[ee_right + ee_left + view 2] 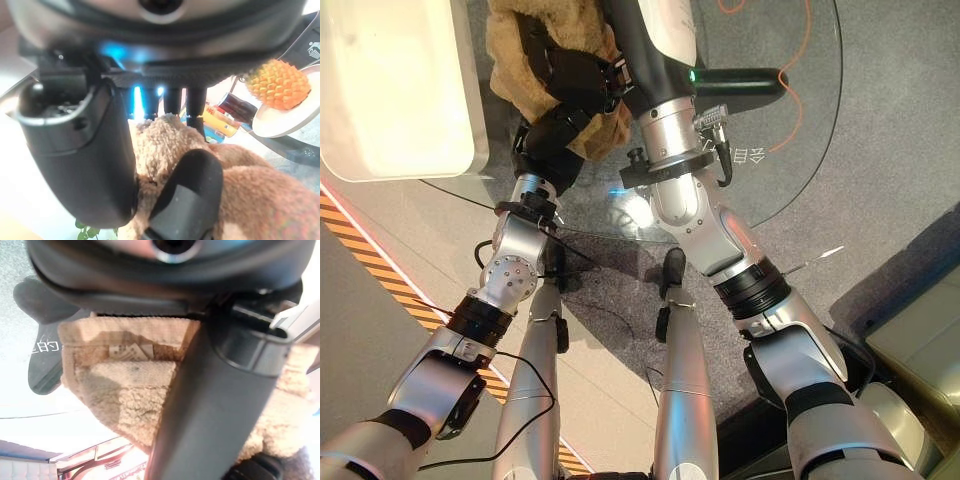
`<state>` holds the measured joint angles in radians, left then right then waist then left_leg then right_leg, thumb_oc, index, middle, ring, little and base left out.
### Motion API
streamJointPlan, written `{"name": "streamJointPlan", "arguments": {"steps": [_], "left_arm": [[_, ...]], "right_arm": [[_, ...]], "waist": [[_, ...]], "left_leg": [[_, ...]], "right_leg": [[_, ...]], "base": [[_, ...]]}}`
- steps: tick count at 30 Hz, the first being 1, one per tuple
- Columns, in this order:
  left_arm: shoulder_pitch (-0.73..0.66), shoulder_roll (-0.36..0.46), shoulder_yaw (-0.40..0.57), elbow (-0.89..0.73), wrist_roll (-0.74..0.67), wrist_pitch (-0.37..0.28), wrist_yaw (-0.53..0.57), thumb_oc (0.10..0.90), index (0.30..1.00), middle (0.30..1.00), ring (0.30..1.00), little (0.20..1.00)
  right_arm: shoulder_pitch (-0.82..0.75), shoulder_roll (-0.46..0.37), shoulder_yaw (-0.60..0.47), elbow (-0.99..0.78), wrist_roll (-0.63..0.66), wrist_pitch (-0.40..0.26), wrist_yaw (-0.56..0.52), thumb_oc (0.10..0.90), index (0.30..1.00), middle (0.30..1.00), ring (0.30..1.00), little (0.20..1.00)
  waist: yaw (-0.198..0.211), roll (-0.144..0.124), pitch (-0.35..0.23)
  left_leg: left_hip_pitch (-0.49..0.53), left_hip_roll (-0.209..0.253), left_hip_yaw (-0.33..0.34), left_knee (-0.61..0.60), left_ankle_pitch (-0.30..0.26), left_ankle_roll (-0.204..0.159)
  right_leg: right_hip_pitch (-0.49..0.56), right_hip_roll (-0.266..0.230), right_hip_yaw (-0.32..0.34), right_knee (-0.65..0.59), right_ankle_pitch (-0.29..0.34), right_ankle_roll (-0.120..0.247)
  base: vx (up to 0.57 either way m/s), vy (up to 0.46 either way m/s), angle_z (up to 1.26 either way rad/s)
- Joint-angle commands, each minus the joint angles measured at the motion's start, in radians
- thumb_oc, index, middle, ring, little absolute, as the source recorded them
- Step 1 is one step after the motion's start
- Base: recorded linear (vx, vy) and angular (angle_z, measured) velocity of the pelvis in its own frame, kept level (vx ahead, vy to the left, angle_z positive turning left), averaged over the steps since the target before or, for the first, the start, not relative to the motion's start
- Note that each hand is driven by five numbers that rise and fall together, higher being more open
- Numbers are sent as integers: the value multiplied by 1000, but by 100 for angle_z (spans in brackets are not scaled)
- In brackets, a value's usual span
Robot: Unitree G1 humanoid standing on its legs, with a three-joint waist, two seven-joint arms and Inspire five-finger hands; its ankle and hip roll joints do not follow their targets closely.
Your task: Wipe the table with a cloth and put it in the basket.
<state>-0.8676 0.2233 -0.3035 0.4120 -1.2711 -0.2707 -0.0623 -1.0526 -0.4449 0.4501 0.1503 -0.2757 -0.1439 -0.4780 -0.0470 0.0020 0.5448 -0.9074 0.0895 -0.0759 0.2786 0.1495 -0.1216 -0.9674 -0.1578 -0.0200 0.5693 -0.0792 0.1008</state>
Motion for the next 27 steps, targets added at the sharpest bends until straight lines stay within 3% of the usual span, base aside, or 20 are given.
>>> {"name": "streamJointPlan", "arguments": {"steps": [1, 27], "left_arm": [[-170, -45, -4, -93, 73, -92, -150, 100, 300, 300, 300, 200], [-182, -48, 7, -79, 65, -103, -160, 100, 300, 300, 300, 200]], "right_arm": [[-149, 32, -34, -44, 7, -105, -70, 800, 900, 900, 900, 900], [-151, 38, -45, -33, 9, -120, -73, 800, 900, 900, 900, 900]], "waist": [[9, -1, -25], [5, 3, -25]], "left_leg": [[35, -107, 76, 56, -118, 91], [36, -105, 80, 48, -119, 89]], "right_leg": [[89, 116, -62, -171, 52, -44], [89, 109, -58, -183, 58, -38]], "base": [[0, 0, 0], [0, 0, 0]]}}
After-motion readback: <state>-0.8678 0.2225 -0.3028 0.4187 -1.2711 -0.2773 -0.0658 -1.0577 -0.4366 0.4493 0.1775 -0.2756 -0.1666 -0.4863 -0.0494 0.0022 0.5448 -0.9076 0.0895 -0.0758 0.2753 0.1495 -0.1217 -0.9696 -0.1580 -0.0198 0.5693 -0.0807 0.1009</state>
